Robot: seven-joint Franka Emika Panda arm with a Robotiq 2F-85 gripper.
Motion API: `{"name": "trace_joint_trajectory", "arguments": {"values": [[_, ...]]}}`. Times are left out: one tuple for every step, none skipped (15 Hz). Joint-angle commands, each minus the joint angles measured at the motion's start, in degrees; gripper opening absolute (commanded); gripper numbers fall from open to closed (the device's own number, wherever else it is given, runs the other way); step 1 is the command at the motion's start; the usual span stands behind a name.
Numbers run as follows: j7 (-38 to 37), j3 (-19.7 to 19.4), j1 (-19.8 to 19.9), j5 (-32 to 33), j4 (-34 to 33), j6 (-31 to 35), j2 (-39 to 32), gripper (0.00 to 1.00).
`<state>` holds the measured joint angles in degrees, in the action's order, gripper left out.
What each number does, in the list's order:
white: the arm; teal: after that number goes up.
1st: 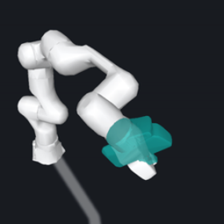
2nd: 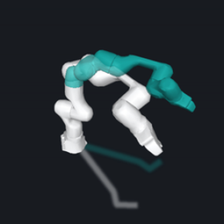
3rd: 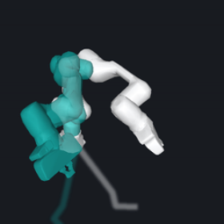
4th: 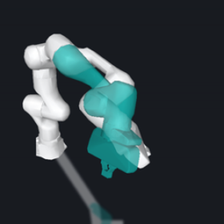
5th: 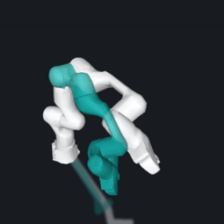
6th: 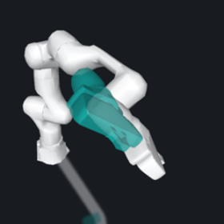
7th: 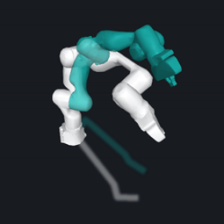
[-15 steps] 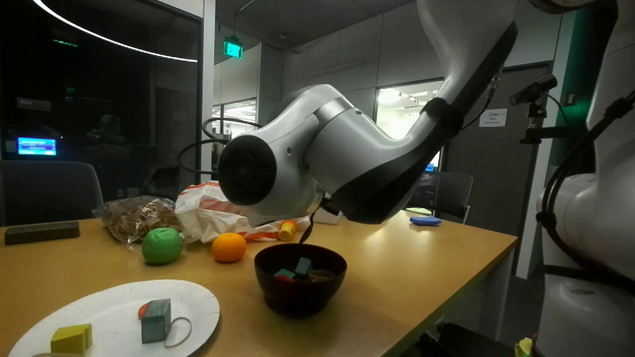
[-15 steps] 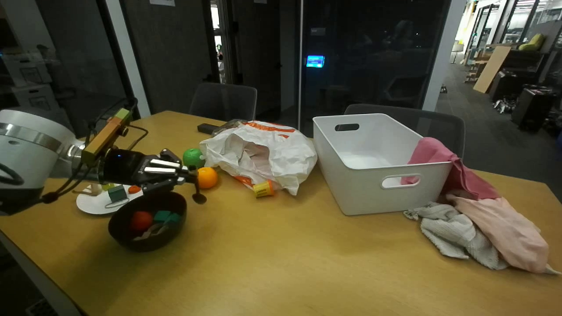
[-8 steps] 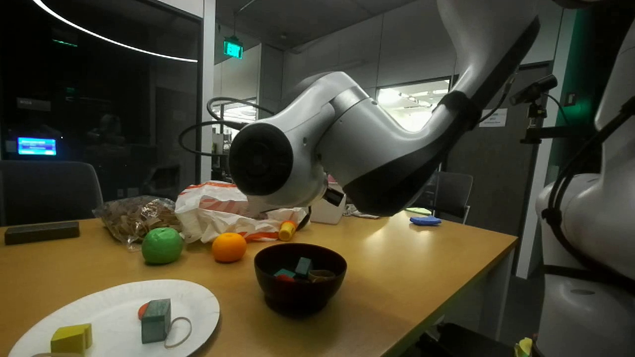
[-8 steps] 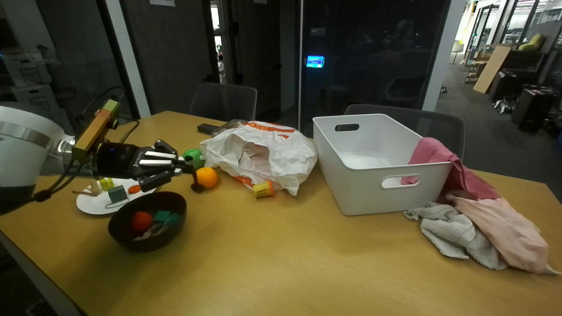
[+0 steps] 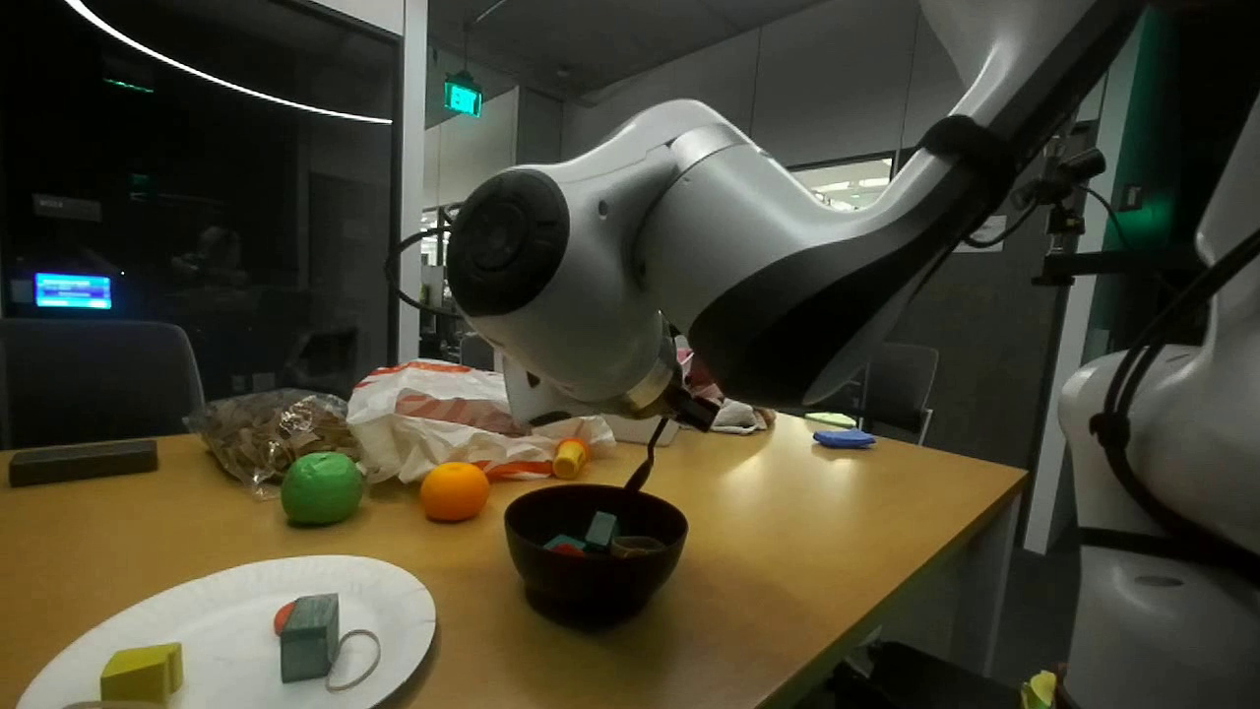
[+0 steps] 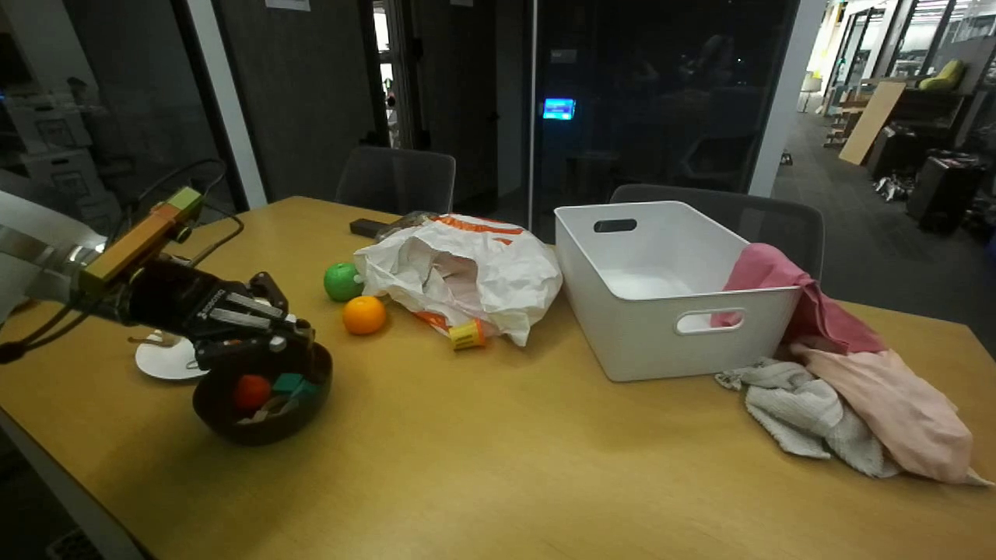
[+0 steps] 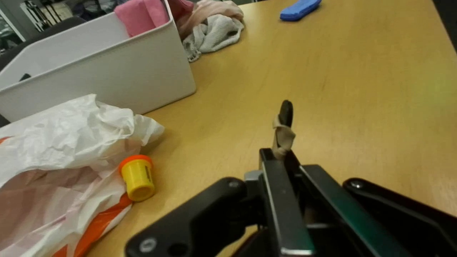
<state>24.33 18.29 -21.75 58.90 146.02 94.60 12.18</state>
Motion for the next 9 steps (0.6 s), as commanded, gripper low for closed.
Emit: {"name": "trace_joint_trajectory", "arguments": {"values": [[2.3, -0.6, -0.6, -4.5, 1.2, -0.1, 0.8, 0.08], [2.4, -0.9, -0.3, -5.2, 1.3, 0.0, 0.3, 0.08], [2.5, -1.2, -0.1, -5.9, 1.6, 0.1, 0.0, 0.08], [2.9, -1.4, 0.0, -6.6, 2.0, 0.4, -0.1, 0.08], [3.2, -1.6, -0.1, -7.3, 2.1, 0.6, -0.2, 0.08], [3.8, -1.7, -0.2, -8.4, 2.2, 0.8, -0.2, 0.08], [4.0, -1.7, -0.3, -9.4, 2.0, 1.2, -0.5, 0.08], [4.6, -1.7, -0.5, -10.9, 1.8, 1.6, -0.5, 0.08], [5.2, -1.7, -0.6, -13.0, 1.4, 2.2, -0.7, 0.08]]}}
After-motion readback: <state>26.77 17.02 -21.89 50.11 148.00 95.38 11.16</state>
